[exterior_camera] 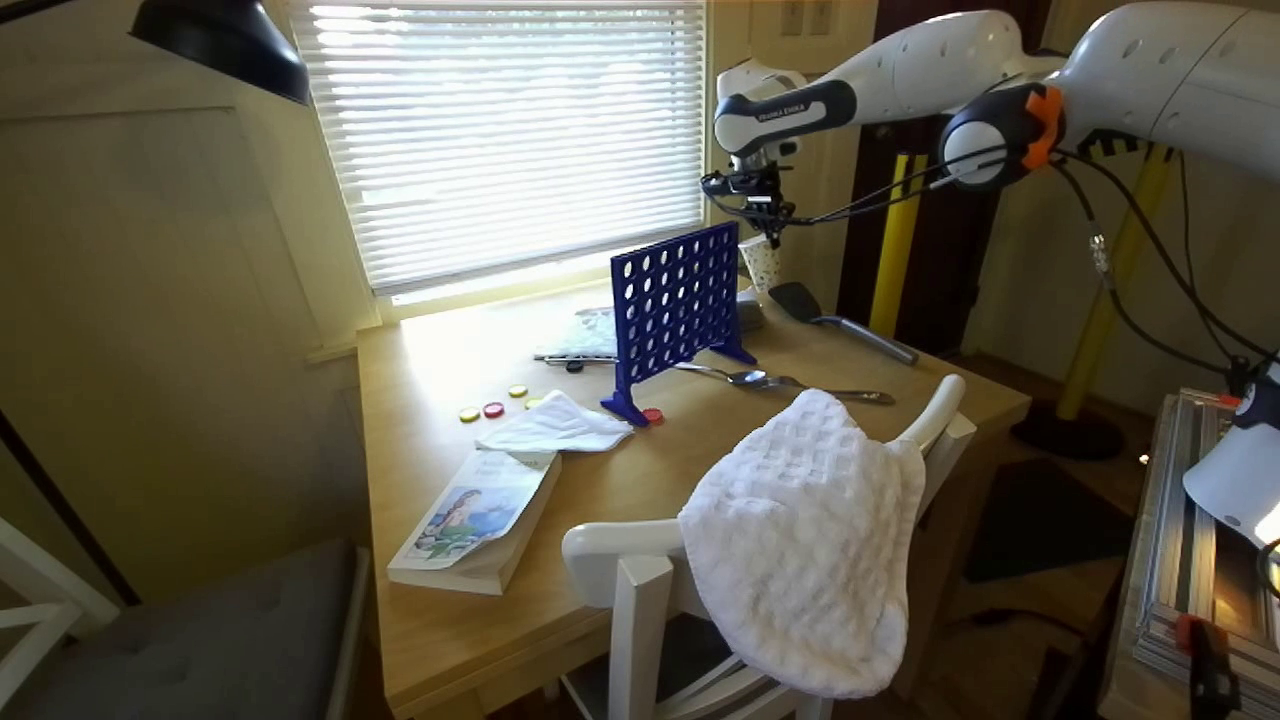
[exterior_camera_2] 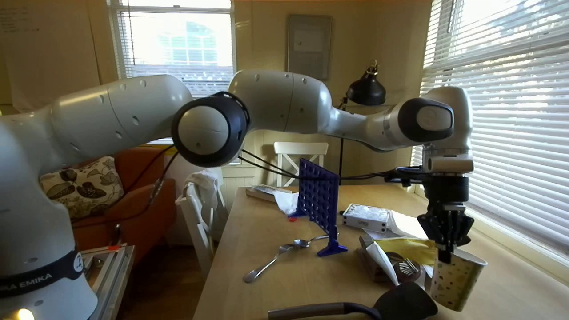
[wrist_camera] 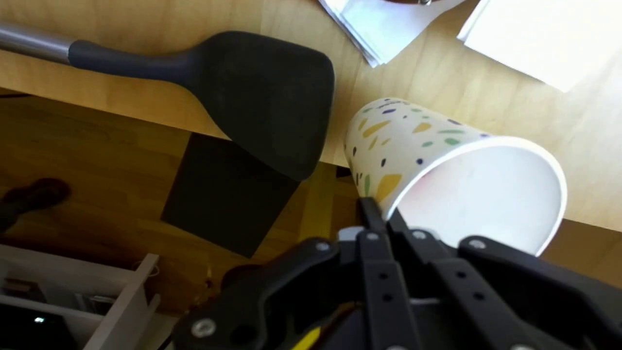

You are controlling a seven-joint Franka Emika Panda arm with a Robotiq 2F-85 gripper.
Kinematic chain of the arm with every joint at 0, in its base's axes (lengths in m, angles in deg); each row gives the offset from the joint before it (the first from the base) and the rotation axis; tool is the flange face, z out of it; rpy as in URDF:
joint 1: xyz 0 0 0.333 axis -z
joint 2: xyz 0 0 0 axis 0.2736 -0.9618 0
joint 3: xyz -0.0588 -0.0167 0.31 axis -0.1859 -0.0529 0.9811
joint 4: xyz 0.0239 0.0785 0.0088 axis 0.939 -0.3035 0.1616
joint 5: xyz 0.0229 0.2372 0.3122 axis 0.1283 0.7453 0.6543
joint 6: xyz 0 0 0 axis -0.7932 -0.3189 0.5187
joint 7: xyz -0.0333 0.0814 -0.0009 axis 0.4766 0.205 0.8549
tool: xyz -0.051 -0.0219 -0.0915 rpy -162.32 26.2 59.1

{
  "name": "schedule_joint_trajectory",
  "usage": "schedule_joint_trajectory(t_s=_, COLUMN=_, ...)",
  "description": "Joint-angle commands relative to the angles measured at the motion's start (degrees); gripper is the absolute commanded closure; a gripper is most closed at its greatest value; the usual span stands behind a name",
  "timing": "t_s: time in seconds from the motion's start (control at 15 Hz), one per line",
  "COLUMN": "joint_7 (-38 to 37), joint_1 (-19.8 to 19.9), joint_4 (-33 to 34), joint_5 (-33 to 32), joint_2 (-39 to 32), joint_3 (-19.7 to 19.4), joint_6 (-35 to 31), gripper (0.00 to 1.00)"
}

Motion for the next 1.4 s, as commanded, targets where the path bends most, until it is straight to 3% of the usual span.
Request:
schedule_joint_trajectory(t_s=0.0, joint_7=-3.67, joint_1=-0.83, joint_4=1.56, joint_5=-2.4, joint_2=-2.32, joint_3=-1.03, joint_6=-0.94, gripper=0.99)
schedule_joint_trajectory(t_s=0.67, joint_7=-7.59, joint_1=-1.41, joint_4=1.61, joint_5=-3.58, joint_2=-3.24, joint_3=-1.52, joint_6=-6.54, gripper=0.99)
schedule_joint_trajectory(t_s=1.2, joint_7=-2.84, joint_1=-0.11, joint_4=1.3, joint_5=-0.21, joint_2=-3.18, joint_3=3.52, joint_6=-11.05, gripper=0.99)
schedule_joint_trajectory(t_s=1.27, joint_7=-2.46, joint_1=0.06, joint_4=1.27, joint_5=0.05, joint_2=-3.14, joint_3=3.96, joint_6=-11.26, gripper=0.71)
schedule_joint_trajectory(t_s=1.33, joint_7=-2.01, joint_1=0.25, joint_4=1.21, joint_5=0.39, joint_2=-3.07, joint_3=4.41, joint_6=-11.4, gripper=0.69)
